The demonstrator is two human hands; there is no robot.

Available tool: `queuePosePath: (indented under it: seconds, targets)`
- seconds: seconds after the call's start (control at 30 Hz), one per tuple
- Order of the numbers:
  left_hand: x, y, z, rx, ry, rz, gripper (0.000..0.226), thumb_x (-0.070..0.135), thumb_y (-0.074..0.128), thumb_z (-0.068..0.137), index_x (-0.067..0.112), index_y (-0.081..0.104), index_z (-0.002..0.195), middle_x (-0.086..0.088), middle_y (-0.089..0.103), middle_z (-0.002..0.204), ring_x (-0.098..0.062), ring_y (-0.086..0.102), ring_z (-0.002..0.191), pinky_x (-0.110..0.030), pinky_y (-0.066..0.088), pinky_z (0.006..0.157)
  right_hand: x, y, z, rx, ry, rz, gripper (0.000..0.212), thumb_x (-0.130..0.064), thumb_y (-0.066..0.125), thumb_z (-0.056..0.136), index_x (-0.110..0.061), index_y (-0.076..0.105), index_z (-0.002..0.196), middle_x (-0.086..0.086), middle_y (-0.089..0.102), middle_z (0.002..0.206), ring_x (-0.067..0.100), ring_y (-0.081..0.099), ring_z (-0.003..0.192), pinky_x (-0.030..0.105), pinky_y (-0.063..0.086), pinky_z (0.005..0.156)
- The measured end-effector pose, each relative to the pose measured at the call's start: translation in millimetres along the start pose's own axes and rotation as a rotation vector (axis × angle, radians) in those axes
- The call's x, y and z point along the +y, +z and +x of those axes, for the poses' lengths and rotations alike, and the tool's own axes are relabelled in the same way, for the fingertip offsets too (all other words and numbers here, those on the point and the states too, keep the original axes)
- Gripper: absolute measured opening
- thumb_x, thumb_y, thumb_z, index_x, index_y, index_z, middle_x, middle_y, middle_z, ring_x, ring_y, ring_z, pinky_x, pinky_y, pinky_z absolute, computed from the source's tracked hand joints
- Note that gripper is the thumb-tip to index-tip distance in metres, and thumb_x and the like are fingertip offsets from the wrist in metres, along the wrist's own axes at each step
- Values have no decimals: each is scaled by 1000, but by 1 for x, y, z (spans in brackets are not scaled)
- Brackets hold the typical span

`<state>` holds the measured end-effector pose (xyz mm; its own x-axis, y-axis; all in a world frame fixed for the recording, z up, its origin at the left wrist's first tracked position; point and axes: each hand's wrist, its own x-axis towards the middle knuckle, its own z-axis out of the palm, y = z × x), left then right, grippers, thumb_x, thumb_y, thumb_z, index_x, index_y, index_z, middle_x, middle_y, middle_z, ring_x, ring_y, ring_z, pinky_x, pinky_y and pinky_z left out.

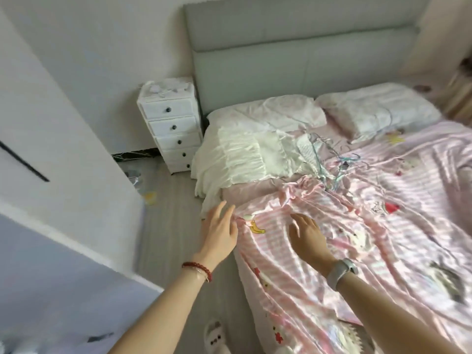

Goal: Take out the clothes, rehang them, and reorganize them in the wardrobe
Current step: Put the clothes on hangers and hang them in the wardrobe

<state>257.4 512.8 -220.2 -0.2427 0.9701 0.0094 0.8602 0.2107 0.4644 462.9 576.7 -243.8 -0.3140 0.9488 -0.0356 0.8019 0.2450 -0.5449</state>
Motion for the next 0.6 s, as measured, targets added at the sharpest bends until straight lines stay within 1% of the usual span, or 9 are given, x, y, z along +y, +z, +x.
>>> queuePosePath:
  seconds: [0.03, 0.17, 0.27, 0.37, 0.43, 0.5, 0.6]
  targets:
    - [8, 8, 19, -27, 26, -8, 46, 23, 38, 97, 17, 31, 142, -1, 18, 153, -18, 20, 139, -25, 18, 106, 12, -7, 6, 10, 47, 10, 39, -16, 43, 94, -3, 45, 130, 16, 46, 135, 32, 40, 125, 38, 33, 102]
    - [28, 42, 97, -130, 101, -14, 46, 23, 40, 96, 17, 33, 141, -1, 21, 152, -19, 21, 138, -33, 26, 108, 55, -26, 37, 64, 213, 12, 39, -16, 42, 94, -4, 44, 131, 16, 47, 134, 32, 42, 123, 38, 34, 101]
    - [40, 72, 157, -183, 152, -15, 45, 22, 42, 94, 16, 36, 139, -3, 29, 148, -19, 25, 136, -33, 25, 110, 85, -34, 74, 100, 293, 26, 38, -15, 41, 95, -4, 44, 131, 16, 48, 133, 30, 43, 123, 35, 34, 101]
    - [46, 103, 224, -216, 178, 15, 43, 23, 41, 95, 14, 39, 137, -2, 36, 143, -18, 32, 131, -32, 28, 106, 115, -35, 131, 136, 350, 72, 36, -13, 40, 95, -3, 46, 130, 16, 47, 134, 27, 43, 125, 34, 34, 102]
    - [46, 124, 271, -243, 185, 14, 39, 22, 41, 95, 13, 43, 134, -3, 41, 138, -19, 37, 127, -32, 32, 101, 135, -31, 176, 174, 427, 121, 34, -9, 40, 94, -2, 49, 126, 18, 52, 130, 29, 49, 119, 34, 39, 95]
    - [44, 148, 314, -261, 188, 8, 34, 19, 43, 95, 11, 48, 128, -5, 46, 133, -22, 42, 122, -34, 36, 97, 156, -22, 221, 211, 538, 163, 31, -6, 39, 94, 2, 51, 121, 21, 56, 122, 32, 53, 110, 30, 40, 82]
    - [35, 190, 364, -304, 165, 34, 29, 17, 46, 93, 10, 53, 120, -6, 51, 129, -26, 47, 117, -37, 39, 91, 194, -3, 280, 192, 674, 200, 27, -4, 35, 94, 2, 54, 112, 25, 58, 113, 37, 54, 103, 33, 39, 77]
